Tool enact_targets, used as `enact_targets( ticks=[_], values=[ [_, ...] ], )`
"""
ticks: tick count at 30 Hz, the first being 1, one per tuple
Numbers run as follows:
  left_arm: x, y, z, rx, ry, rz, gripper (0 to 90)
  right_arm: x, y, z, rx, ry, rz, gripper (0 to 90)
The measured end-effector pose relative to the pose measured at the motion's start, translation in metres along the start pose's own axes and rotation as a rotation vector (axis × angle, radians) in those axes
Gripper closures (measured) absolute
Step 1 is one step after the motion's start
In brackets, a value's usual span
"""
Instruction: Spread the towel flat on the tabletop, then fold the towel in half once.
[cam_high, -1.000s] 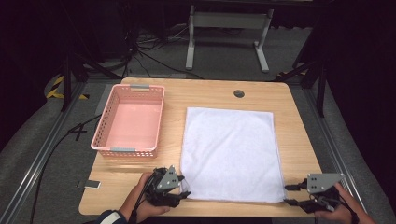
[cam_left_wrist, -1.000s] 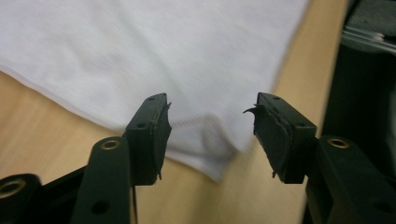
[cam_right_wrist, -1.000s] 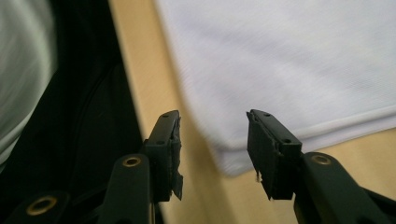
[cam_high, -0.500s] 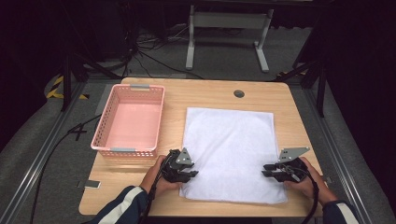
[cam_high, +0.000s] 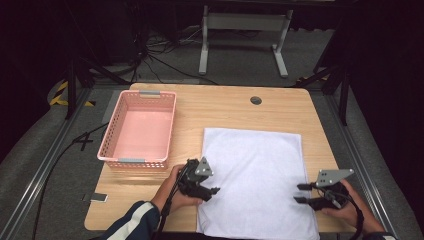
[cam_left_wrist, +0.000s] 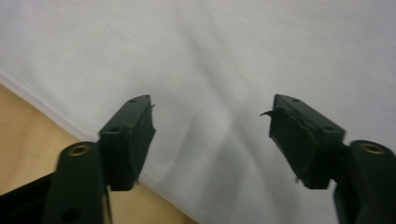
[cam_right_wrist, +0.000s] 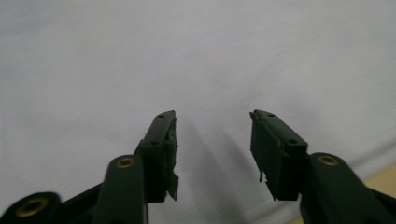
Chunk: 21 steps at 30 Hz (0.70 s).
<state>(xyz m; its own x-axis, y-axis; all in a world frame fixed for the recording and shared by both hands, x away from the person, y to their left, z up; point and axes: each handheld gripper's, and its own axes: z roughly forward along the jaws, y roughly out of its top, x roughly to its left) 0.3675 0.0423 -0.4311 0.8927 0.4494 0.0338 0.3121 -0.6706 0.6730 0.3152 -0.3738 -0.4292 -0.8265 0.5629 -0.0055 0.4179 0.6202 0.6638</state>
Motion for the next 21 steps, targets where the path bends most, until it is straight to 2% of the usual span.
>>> enact_targets(
  ticks=[1, 2, 3, 4, 6, 7, 8, 9, 10, 11, 12, 13, 15, 16, 17, 19, 21],
  values=[
    [0.009, 0.006, 0.005, 0.001, 0.01, -0.028, 28.3, -0.01, 0.007, 0.001, -0.002, -0.057, 0.038, 48.2],
    [0.019, 0.01, 0.01, -0.012, 0.0, -0.071, 26.2, -0.018, 0.012, 0.002, -0.003, -0.116, 0.049, 46.8],
    [0.025, 0.013, 0.015, -0.013, 0.007, -0.087, 25.1, -0.027, 0.017, 0.004, -0.003, -0.175, 0.055, 47.9],
    [0.034, 0.018, 0.021, -0.001, 0.046, -0.101, 24.9, -0.033, 0.021, 0.005, -0.004, -0.201, 0.066, 47.6],
    [0.047, 0.024, 0.03, -0.012, 0.056, -0.139, 24.1, -0.052, 0.028, 0.01, -0.029, -0.232, 0.11, 46.1],
    [0.054, 0.027, 0.035, -0.001, 0.09, -0.131, 24.0, -0.062, 0.031, 0.014, -0.029, -0.263, 0.131, 46.8],
    [0.06, 0.029, 0.039, 0.001, 0.125, -0.148, 23.6, -0.072, 0.034, 0.018, -0.024, -0.282, 0.155, 46.9],
    [0.069, 0.03, 0.044, -0.014, 0.155, -0.166, 23.5, -0.082, 0.036, 0.022, -0.031, -0.286, 0.183, 46.4],
    [0.075, 0.031, 0.049, 0.012, 0.203, -0.174, 24.0, -0.093, 0.038, 0.026, -0.032, -0.298, 0.215, 46.1],
    [0.081, 0.031, 0.053, 0.021, 0.237, -0.199, 23.6, -0.101, 0.04, 0.029, -0.027, -0.321, 0.244, 45.4],
    [0.088, 0.03, 0.056, 0.004, 0.232, -0.233, 24.1, -0.108, 0.041, 0.032, -0.021, -0.341, 0.262, 44.7],
    [0.092, 0.03, 0.058, 0.001, 0.23, -0.26, 23.9, -0.118, 0.043, 0.034, -0.048, -0.35, 0.289, 45.2],
    [0.101, 0.033, 0.065, 0.008, 0.238, -0.277, 24.0, -0.123, 0.044, 0.036, -0.042, -0.36, 0.302, 44.7],
    [0.106, 0.034, 0.069, 0.011, 0.263, -0.292, 23.9, -0.132, 0.045, 0.04, -0.047, -0.363, 0.323, 44.6],
    [0.106, 0.034, 0.069, 0.011, 0.263, -0.292, 24.0, -0.132, 0.045, 0.04, -0.047, -0.363, 0.323, 44.6],
    [0.114, 0.033, 0.072, -0.011, 0.237, -0.363, 24.0, -0.138, 0.045, 0.045, -0.02, -0.387, 0.343, 44.2],
    [0.117, 0.032, 0.076, 0.006, 0.272, -0.36, 24.5, -0.142, 0.043, 0.05, -0.029, -0.378, 0.367, 43.8]
  ],
)
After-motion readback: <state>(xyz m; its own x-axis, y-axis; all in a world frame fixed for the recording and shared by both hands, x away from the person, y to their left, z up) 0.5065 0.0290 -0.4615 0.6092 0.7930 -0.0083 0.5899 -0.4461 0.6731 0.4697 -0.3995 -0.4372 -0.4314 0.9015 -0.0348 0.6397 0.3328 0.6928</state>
